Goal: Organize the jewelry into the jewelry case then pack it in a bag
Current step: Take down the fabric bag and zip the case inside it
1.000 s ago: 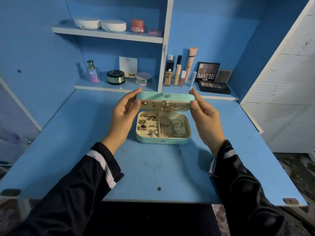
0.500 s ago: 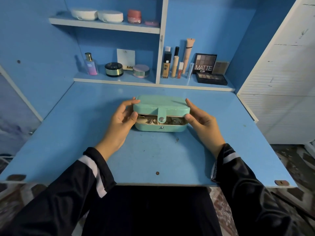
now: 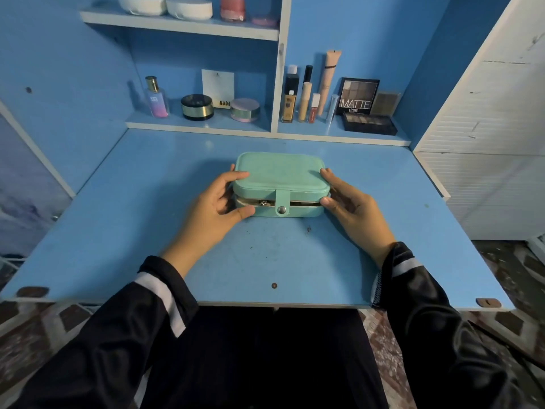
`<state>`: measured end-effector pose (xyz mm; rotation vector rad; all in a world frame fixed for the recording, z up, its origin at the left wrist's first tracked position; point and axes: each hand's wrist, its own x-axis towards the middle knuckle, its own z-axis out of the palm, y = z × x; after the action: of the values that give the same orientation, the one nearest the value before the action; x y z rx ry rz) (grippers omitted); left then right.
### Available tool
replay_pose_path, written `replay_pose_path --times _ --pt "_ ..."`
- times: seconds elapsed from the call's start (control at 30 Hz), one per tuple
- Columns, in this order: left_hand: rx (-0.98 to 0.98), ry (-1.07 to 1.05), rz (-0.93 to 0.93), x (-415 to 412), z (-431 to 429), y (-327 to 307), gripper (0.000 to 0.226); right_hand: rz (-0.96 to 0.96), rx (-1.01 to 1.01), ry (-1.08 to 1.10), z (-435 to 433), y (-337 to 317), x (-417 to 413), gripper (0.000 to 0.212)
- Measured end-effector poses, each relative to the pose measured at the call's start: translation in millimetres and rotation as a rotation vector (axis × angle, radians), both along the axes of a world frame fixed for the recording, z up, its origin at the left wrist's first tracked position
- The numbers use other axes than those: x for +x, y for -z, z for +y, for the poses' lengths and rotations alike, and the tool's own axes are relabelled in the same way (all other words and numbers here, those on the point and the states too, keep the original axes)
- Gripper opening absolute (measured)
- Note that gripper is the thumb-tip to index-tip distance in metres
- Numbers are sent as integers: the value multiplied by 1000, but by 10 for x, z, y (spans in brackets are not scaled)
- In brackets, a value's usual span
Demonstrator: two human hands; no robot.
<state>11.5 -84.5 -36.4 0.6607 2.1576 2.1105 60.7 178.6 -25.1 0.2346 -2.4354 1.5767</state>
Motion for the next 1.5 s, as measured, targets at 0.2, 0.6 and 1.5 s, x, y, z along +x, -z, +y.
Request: replay_pose_path --times 0.2,0.6,1.5 --pt "-81 -81 79 -140 45 27 57 -15 -14 18 -2 -15 -84 48" --pt "-288 -141 191 -805 155 14 52 -27 6 41 122 33 -646 49" --pt "-138 -231 171 -770 198 31 41 44 70 129 115 101 -720 43"
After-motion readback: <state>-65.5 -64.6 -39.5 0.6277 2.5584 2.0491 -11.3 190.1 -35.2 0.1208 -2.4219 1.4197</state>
